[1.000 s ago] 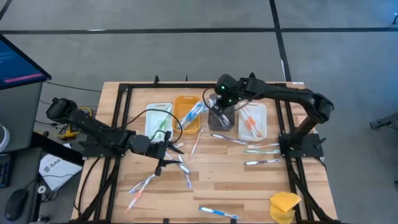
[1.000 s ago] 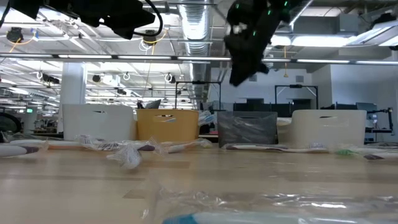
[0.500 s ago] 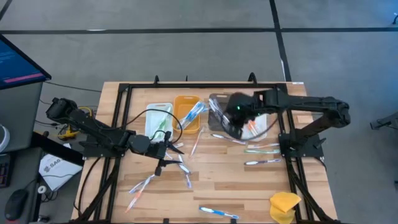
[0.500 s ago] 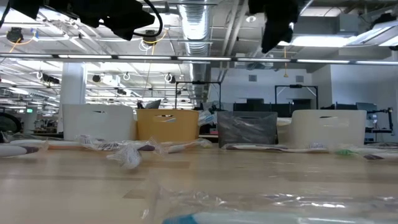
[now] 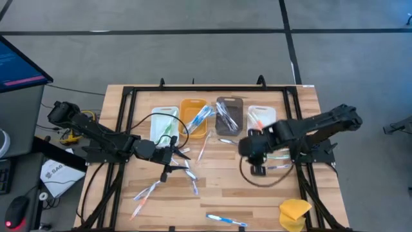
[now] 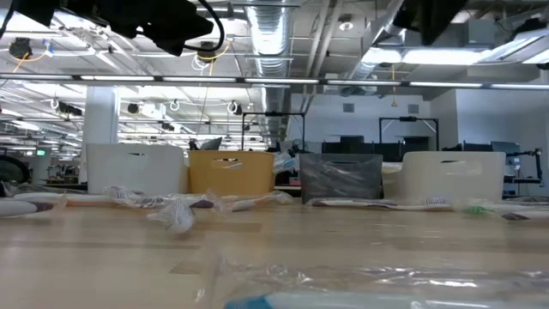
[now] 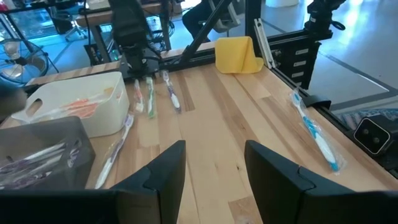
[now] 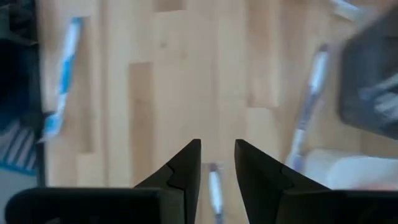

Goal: Pick & Place Toothbrushes
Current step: Put the purple toothbrush into the black transparent bin

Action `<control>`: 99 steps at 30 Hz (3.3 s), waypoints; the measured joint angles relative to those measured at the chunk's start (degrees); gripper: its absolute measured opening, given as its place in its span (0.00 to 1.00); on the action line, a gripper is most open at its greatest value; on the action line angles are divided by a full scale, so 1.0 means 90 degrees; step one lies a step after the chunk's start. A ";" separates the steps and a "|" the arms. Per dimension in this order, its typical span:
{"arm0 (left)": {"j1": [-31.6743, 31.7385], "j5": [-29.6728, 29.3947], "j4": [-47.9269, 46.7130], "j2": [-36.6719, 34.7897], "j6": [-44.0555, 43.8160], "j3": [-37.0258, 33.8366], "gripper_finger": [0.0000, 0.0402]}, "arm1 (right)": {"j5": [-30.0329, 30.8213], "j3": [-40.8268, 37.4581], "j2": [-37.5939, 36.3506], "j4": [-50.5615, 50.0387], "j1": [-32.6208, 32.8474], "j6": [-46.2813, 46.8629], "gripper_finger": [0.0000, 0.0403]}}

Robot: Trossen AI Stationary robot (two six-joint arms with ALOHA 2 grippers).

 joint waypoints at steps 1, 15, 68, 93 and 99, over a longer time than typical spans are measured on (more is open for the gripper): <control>0.0000 0.0000 0.0009 0.0000 0.0000 -0.0019 0.39 | 0.0006 -0.0038 0.0033 -0.0084 0.0141 0.0073 0.23; 0.0000 0.0000 0.0107 0.0000 0.0004 -0.0143 0.39 | 0.0070 -0.1248 0.0141 -0.0241 0.1104 0.1335 0.23; 0.0000 0.0000 0.0164 0.0000 0.0022 -0.0145 0.39 | 0.0359 -0.3857 0.0143 0.2280 0.1221 0.1274 0.23; 0.0000 -0.0002 0.0200 0.0000 0.0023 -0.0148 0.39 | 0.0242 -0.3854 0.0933 0.2515 0.1059 0.1141 0.12; 0.0001 -0.0002 0.0198 0.0000 0.0023 -0.0148 0.39 | 0.0096 -0.3853 0.0887 0.2532 0.0992 0.1214 0.05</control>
